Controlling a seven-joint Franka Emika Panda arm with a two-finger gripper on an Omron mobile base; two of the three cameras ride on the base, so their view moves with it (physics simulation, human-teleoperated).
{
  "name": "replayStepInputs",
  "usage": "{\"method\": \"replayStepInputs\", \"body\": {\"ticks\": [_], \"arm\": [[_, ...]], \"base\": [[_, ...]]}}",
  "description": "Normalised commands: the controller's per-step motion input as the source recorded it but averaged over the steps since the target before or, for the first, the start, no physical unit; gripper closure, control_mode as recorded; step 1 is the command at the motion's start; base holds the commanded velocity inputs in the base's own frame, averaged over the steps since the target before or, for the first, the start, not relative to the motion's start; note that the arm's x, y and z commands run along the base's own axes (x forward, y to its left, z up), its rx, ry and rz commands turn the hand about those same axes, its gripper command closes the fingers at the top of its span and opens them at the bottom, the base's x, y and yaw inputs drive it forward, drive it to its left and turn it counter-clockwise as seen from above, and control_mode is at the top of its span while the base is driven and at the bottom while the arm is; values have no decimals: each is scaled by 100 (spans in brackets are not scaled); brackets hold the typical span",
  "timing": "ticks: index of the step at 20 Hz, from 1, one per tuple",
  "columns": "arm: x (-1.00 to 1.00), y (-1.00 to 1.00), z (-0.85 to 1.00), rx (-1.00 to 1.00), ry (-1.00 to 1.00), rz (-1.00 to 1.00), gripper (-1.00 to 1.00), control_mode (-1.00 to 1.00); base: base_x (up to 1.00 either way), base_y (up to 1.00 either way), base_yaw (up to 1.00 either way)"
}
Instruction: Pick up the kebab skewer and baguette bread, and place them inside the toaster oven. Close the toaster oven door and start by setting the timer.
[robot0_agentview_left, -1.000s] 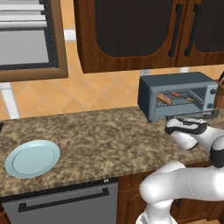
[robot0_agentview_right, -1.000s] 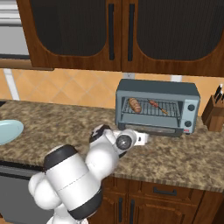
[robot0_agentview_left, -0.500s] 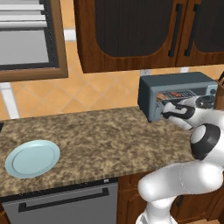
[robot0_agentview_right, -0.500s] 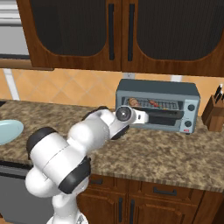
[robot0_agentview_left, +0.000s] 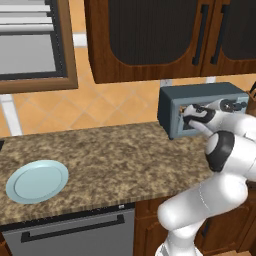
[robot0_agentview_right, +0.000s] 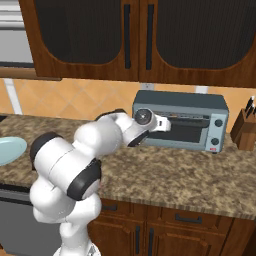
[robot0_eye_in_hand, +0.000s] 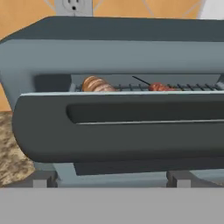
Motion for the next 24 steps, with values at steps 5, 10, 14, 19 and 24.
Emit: {"method": "replayStepInputs", "body": {"ticks": [5,10,14,19,24], "arm": [[41,-7,-17,-2,1,0,-100,-100],[77,0,0,-3,0,0,-100,-100],[54,0,-3,-3,0,0,-100,-100],[20,-5,-7,-3,3,0,-100,-100],[-48,-19,20,0,14,0,-100,-100]], "base": [[0,0,0],[0,0,0],[0,0,0],[0,0,0],[0,0,0]]}}
